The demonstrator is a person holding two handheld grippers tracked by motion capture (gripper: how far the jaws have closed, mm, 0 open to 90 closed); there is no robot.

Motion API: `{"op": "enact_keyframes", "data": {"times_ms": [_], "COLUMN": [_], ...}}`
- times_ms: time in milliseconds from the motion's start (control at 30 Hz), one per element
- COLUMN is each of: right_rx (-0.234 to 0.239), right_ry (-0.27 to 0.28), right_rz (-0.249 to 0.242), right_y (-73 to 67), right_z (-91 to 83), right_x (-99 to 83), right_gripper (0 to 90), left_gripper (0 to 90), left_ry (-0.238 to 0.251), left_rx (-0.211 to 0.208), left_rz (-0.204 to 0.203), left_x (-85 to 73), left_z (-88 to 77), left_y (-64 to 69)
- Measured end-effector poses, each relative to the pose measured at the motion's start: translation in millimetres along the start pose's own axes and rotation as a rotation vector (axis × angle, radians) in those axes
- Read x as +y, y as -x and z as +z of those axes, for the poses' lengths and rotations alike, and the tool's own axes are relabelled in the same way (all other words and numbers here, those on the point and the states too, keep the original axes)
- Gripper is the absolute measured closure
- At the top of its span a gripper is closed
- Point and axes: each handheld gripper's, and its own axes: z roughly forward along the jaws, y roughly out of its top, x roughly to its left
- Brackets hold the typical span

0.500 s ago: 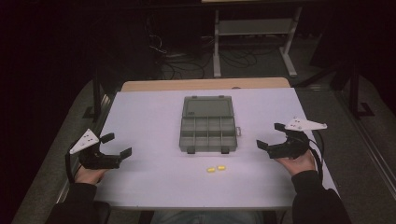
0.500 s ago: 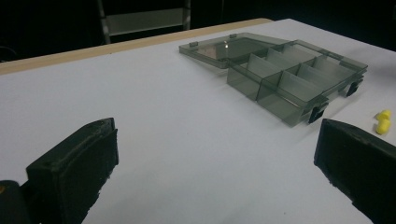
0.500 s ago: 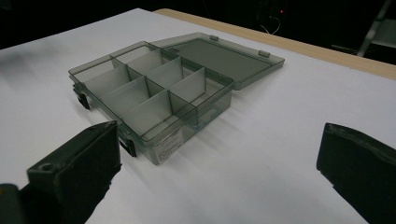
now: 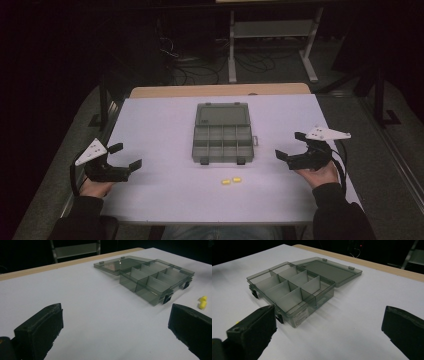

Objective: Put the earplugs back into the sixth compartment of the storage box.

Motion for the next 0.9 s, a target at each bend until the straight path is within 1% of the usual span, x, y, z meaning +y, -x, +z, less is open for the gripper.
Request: {"op": "enact_keyframes", "data": {"times_ms": [100,200,333,433,467,500,533,600,733,900], "right_rx": [-0.001,-0.001,-0.011,-0.014,-0.014,-0.012,-0.012,-0.010,-0.013,-0.012], "right_ry": [0.001,-0.005,0.001,0.006,0.007,0.006,0.006,0.004,0.001,-0.002], "right_rz": [0.003,0.003,-0.003,-0.006,-0.006,-0.004,-0.004,0.002,0.000,-0.007], "right_y": [0.9,1.3,0.4,0.0,0.1,0.3,0.3,0.4,-0.4,-1.3], "right_z": [-0.1,0.6,0.1,-0.8,-0.9,-0.7,-0.7,0.0,0.2,0.6], "right_x": [-0.3,-0.8,-0.2,0.0,0.0,-0.1,-0.1,-0.3,-0.3,-0.1], "right_gripper": [0.0,0.0,0.0,0.0,0.0,0.0,0.0,0.0,0.0,0.0], "left_gripper": [0.0,0.0,0.0,0.0,0.0,0.8,1.7,1.6,1.6,1.4], "left_ry": [-0.003,-0.001,-0.025,-0.031,-0.031,-0.042,-0.042,-0.066,-0.072,-0.104], "left_rx": [-0.012,-0.028,-0.060,-0.063,-0.063,-0.065,-0.065,-0.082,-0.105,-0.136], "left_rz": [0.008,0.054,0.078,0.099,0.099,0.109,0.109,0.133,0.155,0.187], "left_x": [3.1,7.2,14.8,21.2,21.2,26.1,26.1,33.7,44.7,58.2], "left_z": [0.2,-0.4,1.3,2.7,2.7,3.9,3.9,6.9,10.4,18.5], "left_y": [0.0,3.8,8.0,10.9,10.9,12.8,12.8,16.9,23.1,31.6]}}
